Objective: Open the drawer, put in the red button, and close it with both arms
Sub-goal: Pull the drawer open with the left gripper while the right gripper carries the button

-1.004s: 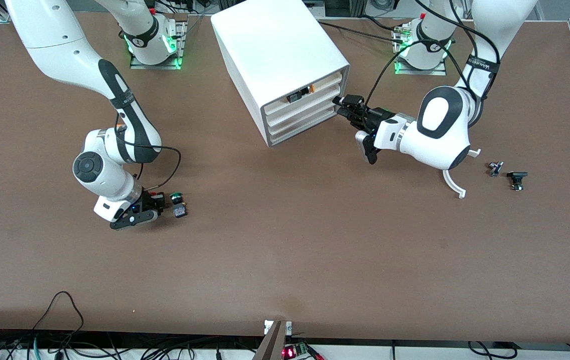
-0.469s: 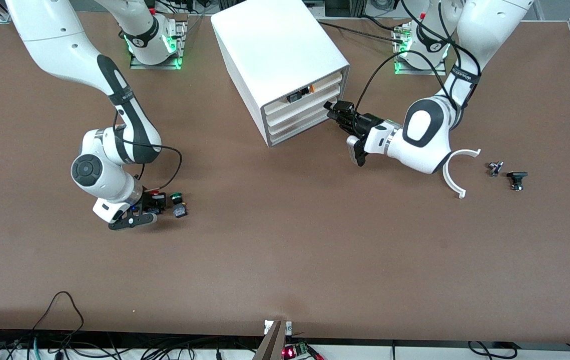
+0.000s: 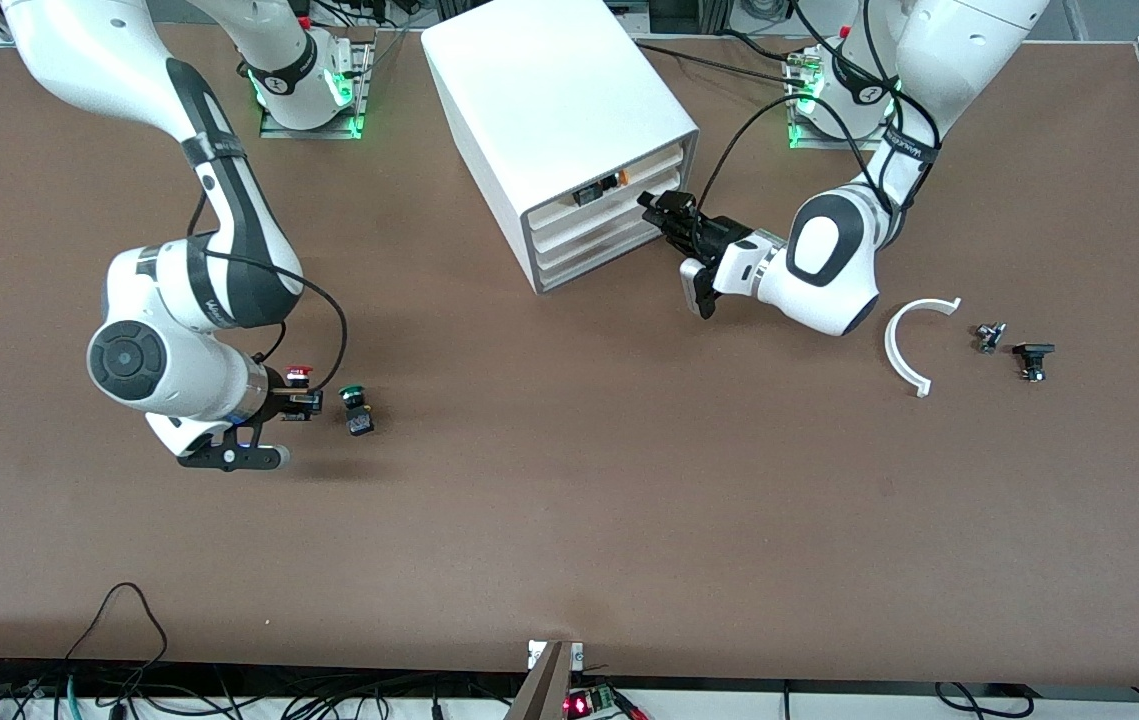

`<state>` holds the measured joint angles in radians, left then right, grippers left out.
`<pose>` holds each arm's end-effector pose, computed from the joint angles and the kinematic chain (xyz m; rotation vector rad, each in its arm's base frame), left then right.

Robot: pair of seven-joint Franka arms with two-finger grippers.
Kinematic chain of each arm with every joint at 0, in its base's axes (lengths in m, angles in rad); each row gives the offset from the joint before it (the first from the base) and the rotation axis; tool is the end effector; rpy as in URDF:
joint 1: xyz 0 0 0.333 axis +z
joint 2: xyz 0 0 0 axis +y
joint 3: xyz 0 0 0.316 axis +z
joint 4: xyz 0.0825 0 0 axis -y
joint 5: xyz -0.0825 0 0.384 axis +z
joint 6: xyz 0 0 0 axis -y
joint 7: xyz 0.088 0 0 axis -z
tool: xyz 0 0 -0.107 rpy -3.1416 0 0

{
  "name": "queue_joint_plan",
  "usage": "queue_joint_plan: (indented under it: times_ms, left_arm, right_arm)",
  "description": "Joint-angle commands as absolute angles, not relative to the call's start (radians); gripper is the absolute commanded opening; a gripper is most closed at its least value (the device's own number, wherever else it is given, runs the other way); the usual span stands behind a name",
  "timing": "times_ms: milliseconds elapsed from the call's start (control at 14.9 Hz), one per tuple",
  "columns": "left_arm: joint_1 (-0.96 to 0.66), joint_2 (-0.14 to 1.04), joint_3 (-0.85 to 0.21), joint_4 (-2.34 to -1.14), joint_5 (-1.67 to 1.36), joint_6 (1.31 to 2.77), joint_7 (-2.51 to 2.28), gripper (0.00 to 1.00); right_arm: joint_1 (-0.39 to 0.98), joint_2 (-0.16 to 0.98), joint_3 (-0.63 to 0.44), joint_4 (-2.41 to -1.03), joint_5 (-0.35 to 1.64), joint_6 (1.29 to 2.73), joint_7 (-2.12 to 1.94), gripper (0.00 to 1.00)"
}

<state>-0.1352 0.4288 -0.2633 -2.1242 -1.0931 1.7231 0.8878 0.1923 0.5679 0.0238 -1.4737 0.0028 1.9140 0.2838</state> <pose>0.4414 -0.2761 0.2194 1.8056 -0.5675 -0.5198 0.6772 0.1462 0.3371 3.1168 -0.1118 -0.1989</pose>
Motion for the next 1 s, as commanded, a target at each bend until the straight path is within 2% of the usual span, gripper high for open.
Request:
queue_joint_plan:
  times_ms: [0, 469, 536, 603, 670, 938]
  left_arm:
    - [-0.141, 0.434, -0.259, -2.152, -1.126, 1.743, 0.949, 0.40]
    - [-0.178, 0.448, -0.261, -2.193, -1.195, 1.793, 1.006, 0.40]
    - [-0.202, 0.446, -0.261, -2.204, -1.216, 1.795, 1.011, 0.36]
    - [-0.213, 0.445, -0.261, -2.210, -1.218, 1.808, 1.017, 0.21]
    - [-0.215, 0.446, -0.261, -2.212, -1.219, 1.818, 1.031, 0.00]
    - [-0.190, 0.445, -0.256, -2.178, -1.216, 1.806, 1.017, 0.00]
  right_arm:
    - [0.207, 0.584, 0.023, -1.359, 0.031, 1.790, 0.408, 0.00]
    - [0.294, 0.601, 0.023, -1.171, 0.066, 1.655, 0.701, 0.00]
    - [0.307, 0.604, 0.023, -1.152, 0.067, 1.643, 0.742, 0.00]
    - [0.323, 0.604, 0.023, -1.144, 0.067, 1.640, 0.783, 0.00]
    - [0.339, 0.604, 0.023, -1.137, 0.066, 1.640, 0.823, 0.00]
    - [0.405, 0.604, 0.025, -1.103, 0.067, 1.652, 0.984, 0.00]
